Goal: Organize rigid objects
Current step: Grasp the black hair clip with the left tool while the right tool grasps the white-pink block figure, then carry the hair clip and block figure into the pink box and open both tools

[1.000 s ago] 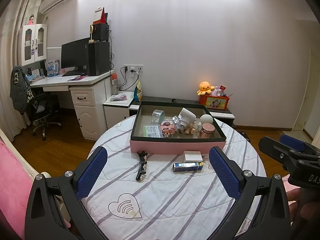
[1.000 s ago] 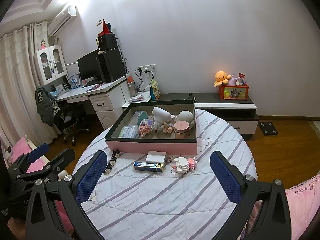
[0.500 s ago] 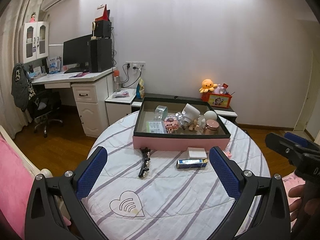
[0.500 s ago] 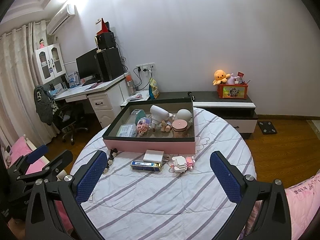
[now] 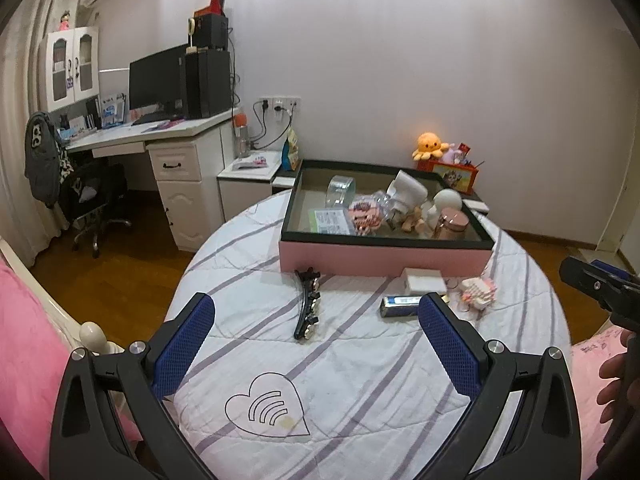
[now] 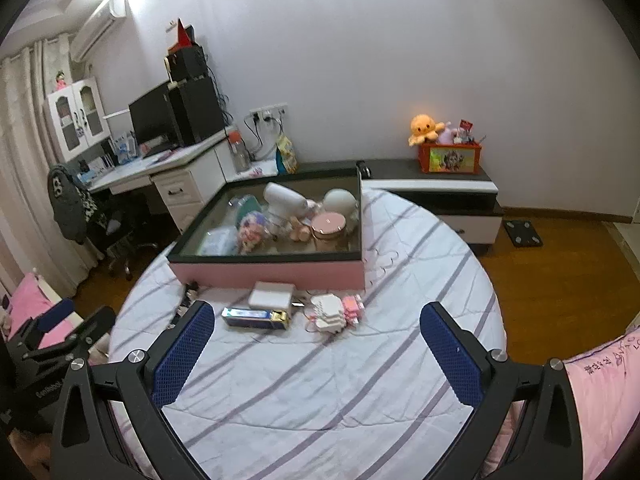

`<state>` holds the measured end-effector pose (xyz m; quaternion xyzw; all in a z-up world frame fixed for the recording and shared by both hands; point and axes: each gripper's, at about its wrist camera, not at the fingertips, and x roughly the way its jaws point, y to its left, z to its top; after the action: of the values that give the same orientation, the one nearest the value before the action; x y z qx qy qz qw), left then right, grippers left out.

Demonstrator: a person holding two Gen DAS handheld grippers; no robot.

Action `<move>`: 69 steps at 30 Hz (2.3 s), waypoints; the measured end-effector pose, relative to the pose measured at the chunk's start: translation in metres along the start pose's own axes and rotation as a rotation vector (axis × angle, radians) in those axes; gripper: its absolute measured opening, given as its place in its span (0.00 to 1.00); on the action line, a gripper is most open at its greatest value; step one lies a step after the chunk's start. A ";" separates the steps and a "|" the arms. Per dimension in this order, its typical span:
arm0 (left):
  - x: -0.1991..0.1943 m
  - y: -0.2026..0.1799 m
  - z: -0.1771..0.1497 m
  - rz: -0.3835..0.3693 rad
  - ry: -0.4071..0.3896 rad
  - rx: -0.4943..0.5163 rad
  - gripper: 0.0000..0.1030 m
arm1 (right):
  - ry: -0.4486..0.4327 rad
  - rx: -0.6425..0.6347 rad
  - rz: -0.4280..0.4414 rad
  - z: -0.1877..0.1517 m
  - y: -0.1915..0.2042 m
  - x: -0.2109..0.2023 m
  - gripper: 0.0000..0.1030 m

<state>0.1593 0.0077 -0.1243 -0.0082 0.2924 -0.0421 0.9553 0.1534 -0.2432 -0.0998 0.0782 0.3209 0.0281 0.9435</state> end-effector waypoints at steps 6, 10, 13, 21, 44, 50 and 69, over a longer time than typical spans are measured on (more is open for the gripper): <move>0.041 0.003 -0.006 0.021 0.069 0.015 1.00 | 0.083 0.001 -0.023 -0.009 -0.007 0.038 1.00; 0.070 0.006 -0.009 0.040 0.118 0.016 1.00 | 0.126 0.003 -0.028 -0.012 -0.011 0.062 1.00; 0.093 0.009 -0.010 0.053 0.152 0.025 1.00 | 0.148 0.002 -0.034 -0.014 -0.014 0.077 1.00; 0.139 0.009 -0.015 0.026 0.245 0.042 0.92 | 0.203 -0.001 -0.053 -0.014 -0.021 0.116 1.00; 0.148 0.016 -0.009 -0.104 0.267 -0.004 0.18 | 0.222 -0.059 -0.056 -0.020 -0.013 0.132 0.61; 0.127 0.010 -0.010 -0.108 0.243 0.005 0.18 | 0.201 -0.053 -0.043 -0.020 -0.012 0.116 0.61; 0.058 0.000 0.022 -0.124 0.100 0.047 0.18 | 0.090 -0.076 0.037 0.008 0.005 0.060 0.61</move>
<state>0.2198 0.0021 -0.1387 -0.0017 0.3374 -0.1084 0.9351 0.2052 -0.2333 -0.1289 0.0470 0.3602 0.0613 0.9297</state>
